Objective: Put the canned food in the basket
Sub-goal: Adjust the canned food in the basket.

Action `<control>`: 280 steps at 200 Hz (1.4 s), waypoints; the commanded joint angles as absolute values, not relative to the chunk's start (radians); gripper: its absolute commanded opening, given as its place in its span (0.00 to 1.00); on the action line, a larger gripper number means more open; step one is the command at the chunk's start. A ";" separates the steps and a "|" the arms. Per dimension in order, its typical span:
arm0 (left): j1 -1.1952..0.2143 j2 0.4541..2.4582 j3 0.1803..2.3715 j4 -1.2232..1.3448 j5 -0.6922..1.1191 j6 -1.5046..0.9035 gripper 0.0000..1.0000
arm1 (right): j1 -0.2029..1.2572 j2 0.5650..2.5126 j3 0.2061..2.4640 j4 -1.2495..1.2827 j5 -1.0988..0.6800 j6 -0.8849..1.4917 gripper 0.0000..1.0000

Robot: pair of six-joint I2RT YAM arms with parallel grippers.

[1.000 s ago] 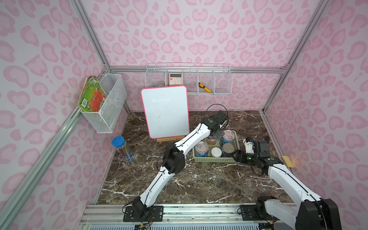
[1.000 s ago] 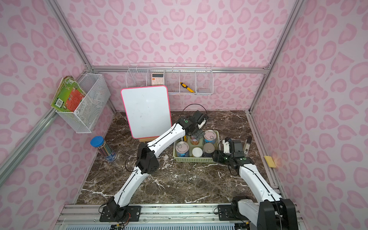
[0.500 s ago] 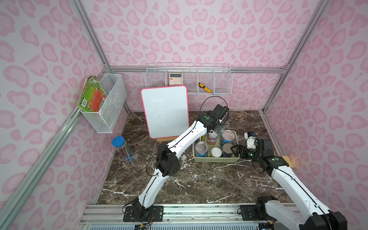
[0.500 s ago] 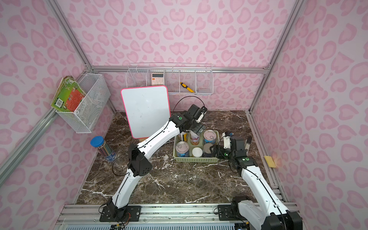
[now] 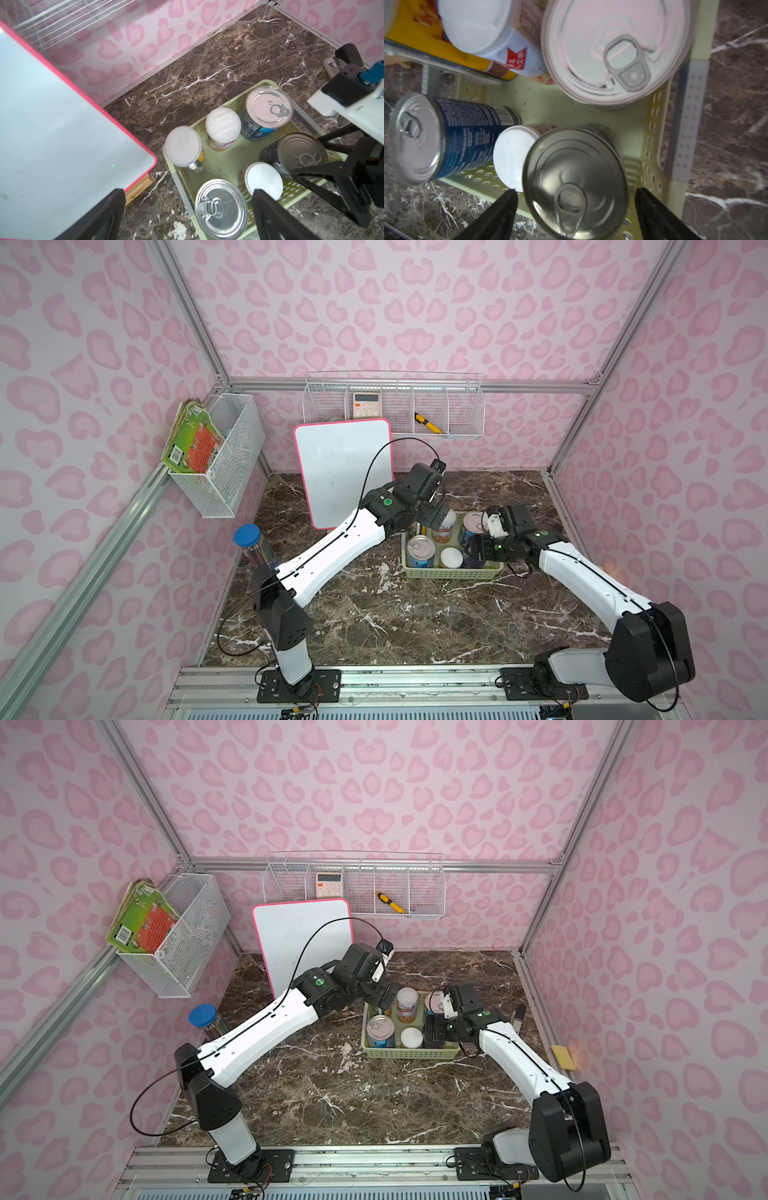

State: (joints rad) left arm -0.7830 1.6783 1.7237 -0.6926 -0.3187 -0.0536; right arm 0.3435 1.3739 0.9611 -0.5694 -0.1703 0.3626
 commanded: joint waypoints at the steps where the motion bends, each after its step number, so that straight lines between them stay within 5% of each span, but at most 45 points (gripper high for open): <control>1: -0.773 1.595 1.631 -0.659 -0.361 -0.102 0.99 | 0.348 1.391 0.981 -0.590 -0.149 0.351 0.92; 71: -0.755 1.463 1.484 -0.667 -0.367 -0.153 0.99 | 0.409 1.541 1.063 -0.650 -0.075 0.337 0.88; 124: -0.749 1.457 1.462 -0.664 -0.364 -0.156 0.99 | 0.408 1.531 1.062 -0.676 0.034 0.353 0.65; 180: -0.747 1.465 1.460 -0.665 -0.366 -0.159 0.99 | 0.406 1.488 1.071 -0.705 0.076 0.350 0.56; 280: -0.747 1.469 1.424 -0.667 -0.348 -0.187 0.99 | 0.393 1.426 1.112 -0.635 0.090 0.347 0.99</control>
State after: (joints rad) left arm -0.7471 1.4742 1.4273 -0.6720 -0.3553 -0.1619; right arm 0.3923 1.4441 1.0813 -0.6582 0.0471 0.3473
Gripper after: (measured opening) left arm 0.994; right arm 0.989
